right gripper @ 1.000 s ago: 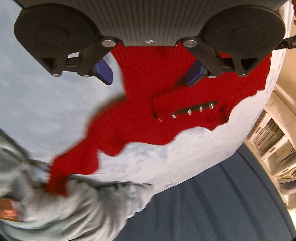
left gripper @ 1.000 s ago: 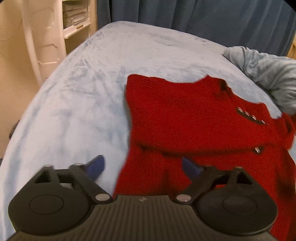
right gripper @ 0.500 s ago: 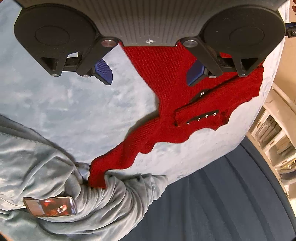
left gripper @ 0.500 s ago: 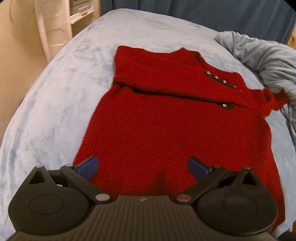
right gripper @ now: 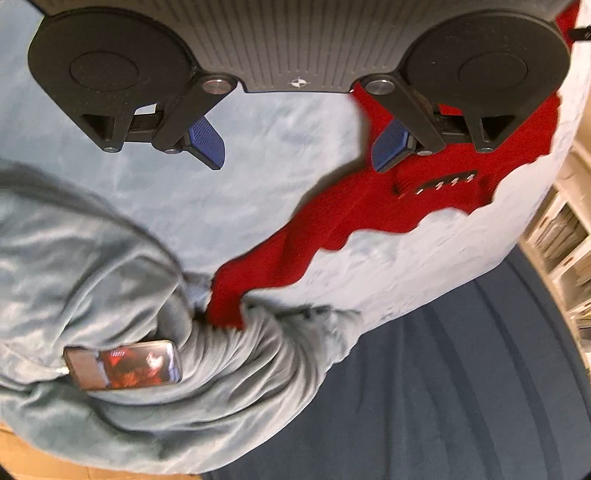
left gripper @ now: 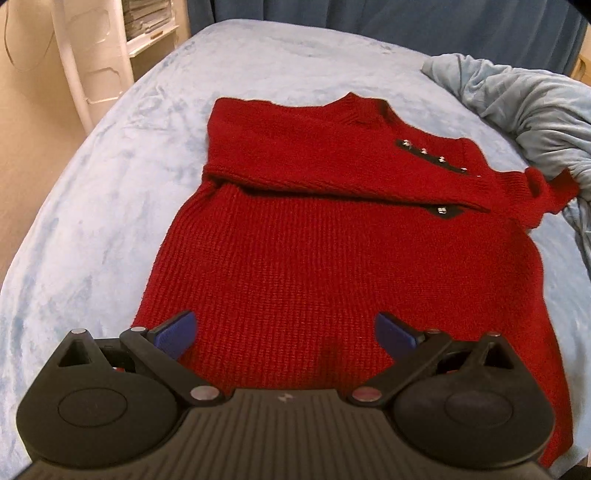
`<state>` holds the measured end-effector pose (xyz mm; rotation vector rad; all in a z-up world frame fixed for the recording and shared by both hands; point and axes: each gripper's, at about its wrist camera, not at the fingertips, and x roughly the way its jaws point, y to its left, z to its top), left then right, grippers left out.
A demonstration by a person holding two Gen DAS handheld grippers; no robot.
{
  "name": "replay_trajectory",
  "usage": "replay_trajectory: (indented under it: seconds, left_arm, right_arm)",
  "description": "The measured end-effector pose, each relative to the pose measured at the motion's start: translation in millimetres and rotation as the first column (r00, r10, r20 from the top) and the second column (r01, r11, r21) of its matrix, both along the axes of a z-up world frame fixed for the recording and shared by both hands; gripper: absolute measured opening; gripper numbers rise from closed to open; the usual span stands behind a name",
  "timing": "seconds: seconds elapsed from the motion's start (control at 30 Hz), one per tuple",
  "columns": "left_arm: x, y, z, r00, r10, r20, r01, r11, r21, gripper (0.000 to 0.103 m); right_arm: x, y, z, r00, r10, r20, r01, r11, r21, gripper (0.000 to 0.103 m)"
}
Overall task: Fold small clothes
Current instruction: 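Grasp the red sleeve cuff with the right gripper near the blanket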
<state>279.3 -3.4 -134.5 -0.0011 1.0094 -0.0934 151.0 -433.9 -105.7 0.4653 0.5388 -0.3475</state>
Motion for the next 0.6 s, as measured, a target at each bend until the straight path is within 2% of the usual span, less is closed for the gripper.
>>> replay_trajectory:
  seconds: [0.3,0.47,0.6]
  left_arm:
    - [16,7,-10,1.000,0.025,-0.010,-0.025,1.000,0.014,0.102]
    - [26,18,-17,0.995,0.090,-0.039,-0.090,0.996,0.001,0.102]
    - [31,28,-19,0.990,0.130,-0.044,-0.130,0.991,0.016,0.102]
  right_arm:
    - [61,-69,-14,0.992,-0.118,0.036,0.117,0.993,0.031,0.087]
    - [102,-104,-32,0.988,-0.155,0.009,0.154,0.984,0.091,0.087]
    - [131,-116,-43,0.984,-0.176,-0.002,0.175,0.979,0.100,0.087]
